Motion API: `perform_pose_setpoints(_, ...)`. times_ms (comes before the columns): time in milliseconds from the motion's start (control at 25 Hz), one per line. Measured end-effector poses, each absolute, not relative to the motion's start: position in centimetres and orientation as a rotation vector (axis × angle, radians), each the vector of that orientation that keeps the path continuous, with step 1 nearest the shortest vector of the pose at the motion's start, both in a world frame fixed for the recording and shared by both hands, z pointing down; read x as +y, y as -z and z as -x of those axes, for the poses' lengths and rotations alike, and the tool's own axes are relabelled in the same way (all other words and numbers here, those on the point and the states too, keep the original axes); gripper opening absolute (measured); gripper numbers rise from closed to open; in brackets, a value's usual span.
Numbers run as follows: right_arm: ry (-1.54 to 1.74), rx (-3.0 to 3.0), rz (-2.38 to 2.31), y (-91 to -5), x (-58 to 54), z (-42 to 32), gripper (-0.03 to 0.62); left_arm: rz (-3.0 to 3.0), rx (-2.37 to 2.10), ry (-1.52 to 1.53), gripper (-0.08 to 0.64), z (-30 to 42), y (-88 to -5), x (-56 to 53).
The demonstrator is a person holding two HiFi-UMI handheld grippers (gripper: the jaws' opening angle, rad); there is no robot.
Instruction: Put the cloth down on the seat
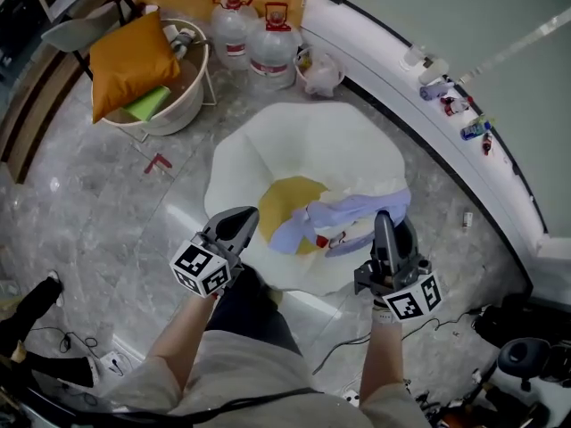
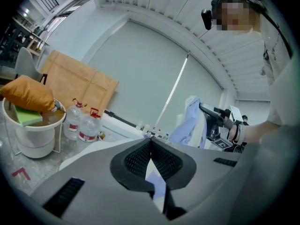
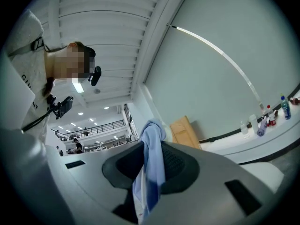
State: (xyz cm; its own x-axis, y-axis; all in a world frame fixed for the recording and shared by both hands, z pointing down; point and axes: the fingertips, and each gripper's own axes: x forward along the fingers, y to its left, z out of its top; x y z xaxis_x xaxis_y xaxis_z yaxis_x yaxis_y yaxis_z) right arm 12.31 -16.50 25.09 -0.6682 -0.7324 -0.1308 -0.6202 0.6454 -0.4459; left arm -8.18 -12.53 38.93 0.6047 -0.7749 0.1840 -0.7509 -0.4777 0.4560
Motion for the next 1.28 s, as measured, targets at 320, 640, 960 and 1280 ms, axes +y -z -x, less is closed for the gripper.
perform_pose_setpoints(320, 0.684, 2.557, 1.191, -33.6, -18.6, -11.0, 0.094, -2.357, -1.129, 0.023, 0.014, 8.5, -42.7, -16.1)
perform_pose_setpoints(640, 0.845, 2.508, 1.236, -43.4, -19.6, -11.5, 0.094, -2.370, -1.081, -0.055, 0.014, 6.9, -48.9, -18.4)
perform_pose_setpoints(960, 0.986, 2.484, 1.279, -52.5, -20.4, -13.0, 0.094, -2.328, -1.067, -0.089, 0.014, 3.3, -56.2, -20.7)
perform_pose_setpoints(1280, 1.057, 2.479, 1.352, -60.2, -21.3, -14.7, 0.095, -2.286, -1.046, -0.113, 0.014, -0.3, -62.5, -22.1)
